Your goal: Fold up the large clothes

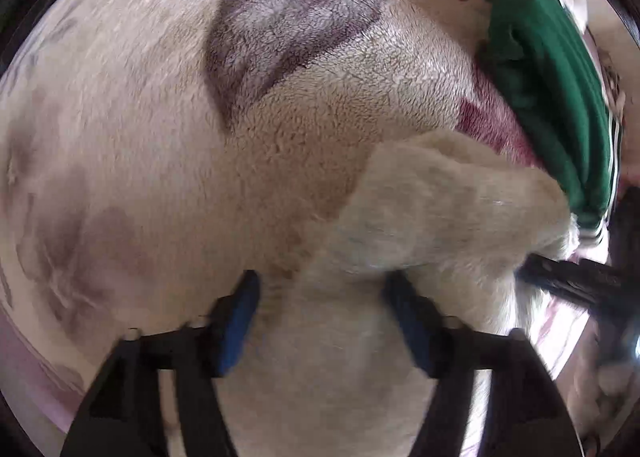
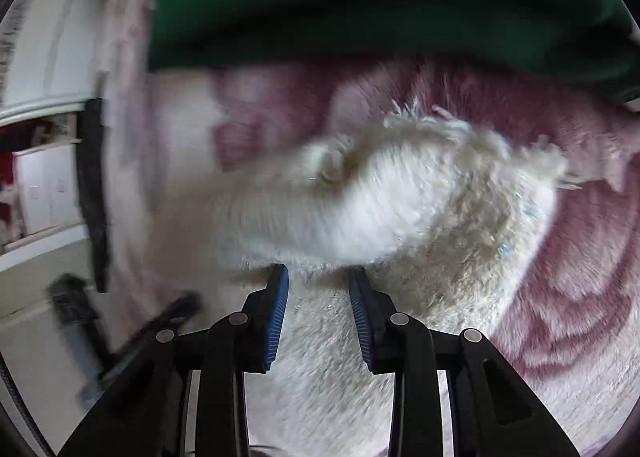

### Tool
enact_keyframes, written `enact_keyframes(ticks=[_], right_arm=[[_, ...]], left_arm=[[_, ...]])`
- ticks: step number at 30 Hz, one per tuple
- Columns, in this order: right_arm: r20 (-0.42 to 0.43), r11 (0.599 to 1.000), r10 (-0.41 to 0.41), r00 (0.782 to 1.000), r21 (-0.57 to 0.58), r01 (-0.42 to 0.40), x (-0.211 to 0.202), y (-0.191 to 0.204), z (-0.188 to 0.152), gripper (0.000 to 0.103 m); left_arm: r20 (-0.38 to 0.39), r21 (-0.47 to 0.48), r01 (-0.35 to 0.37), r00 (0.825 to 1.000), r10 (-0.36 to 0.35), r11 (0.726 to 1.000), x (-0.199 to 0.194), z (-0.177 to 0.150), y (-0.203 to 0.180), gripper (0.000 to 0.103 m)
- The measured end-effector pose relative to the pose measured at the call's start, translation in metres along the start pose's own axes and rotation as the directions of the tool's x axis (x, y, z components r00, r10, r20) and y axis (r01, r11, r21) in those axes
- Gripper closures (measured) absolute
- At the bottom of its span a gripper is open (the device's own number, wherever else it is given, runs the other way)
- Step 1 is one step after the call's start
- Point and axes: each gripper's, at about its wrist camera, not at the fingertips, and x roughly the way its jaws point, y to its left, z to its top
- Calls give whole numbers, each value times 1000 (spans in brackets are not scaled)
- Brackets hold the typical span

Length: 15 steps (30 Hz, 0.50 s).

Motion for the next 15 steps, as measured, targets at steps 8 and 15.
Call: enact_keyframes(ticks=[8,15], right_arm=[[8,998,50,999,-47,-50,-33,-1,-32,41],[-34,969,215,976,135,-208,-34,-52,-194,23]], left_arm=[[103,113,164,979,-176,980,-79,-53,24,35],[4,128,203,979,-205,971,-117,-135,107,35]])
